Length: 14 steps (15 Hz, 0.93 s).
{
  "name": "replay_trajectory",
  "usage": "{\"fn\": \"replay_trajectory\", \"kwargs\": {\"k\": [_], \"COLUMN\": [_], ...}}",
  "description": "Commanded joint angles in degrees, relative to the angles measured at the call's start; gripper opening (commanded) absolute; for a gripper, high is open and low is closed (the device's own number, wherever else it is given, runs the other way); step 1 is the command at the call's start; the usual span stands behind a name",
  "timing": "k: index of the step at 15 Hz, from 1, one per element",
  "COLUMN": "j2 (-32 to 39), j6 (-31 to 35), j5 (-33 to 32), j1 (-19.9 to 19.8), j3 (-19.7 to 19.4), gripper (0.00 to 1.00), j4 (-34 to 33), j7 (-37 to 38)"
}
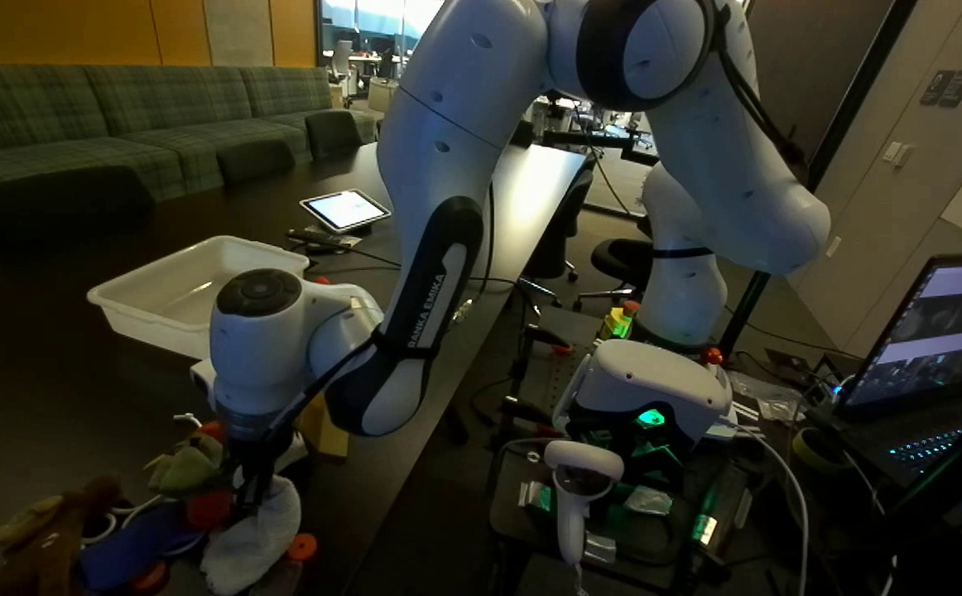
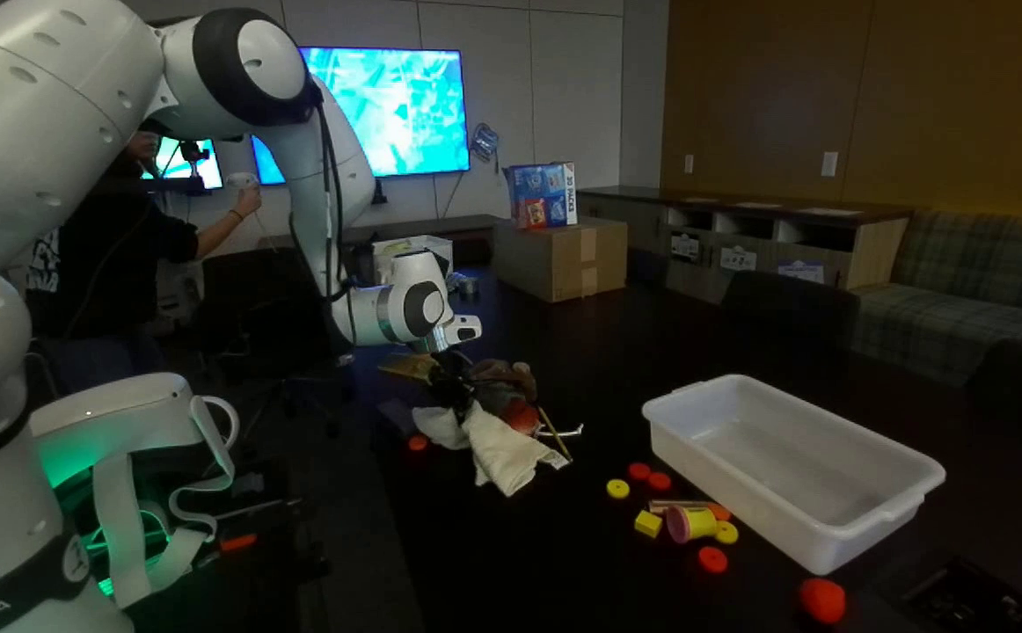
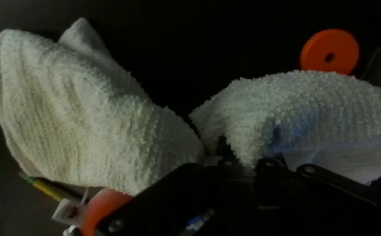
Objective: Pick up the towel from the table, sweep the objects to the left and put the towel in the plastic container.
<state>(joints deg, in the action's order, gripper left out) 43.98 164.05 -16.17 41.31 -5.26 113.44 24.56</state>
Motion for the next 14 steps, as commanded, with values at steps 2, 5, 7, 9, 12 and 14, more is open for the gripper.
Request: {"fn": "replay_trajectory", "kwargs": {"k": [2,5,7,9,12,14], "j2": [-11.12,-18.28,-23.02,-27.32,-32.92,-35.41], "j6": [2.35,1.35,1.46,1.62,0.87,0.13], "j5": [0.87,0.57,0.75,1.0,1.66,0.54], "j1": [-2.71,-8.56,-13.5,-18.63,-26.26,-30.69], "j3": [-2.65,-1.11,0.16,0.99,1.38,-0.37], "gripper": [0.06,0.06,0.06,0.06,0.06,0.06], "j4": [9.8,15.46,19.16,22.21,25.31,25.48], "j7": [-4.27,-9.47,-12.66,-14.89,-18.57,-19.95]}}
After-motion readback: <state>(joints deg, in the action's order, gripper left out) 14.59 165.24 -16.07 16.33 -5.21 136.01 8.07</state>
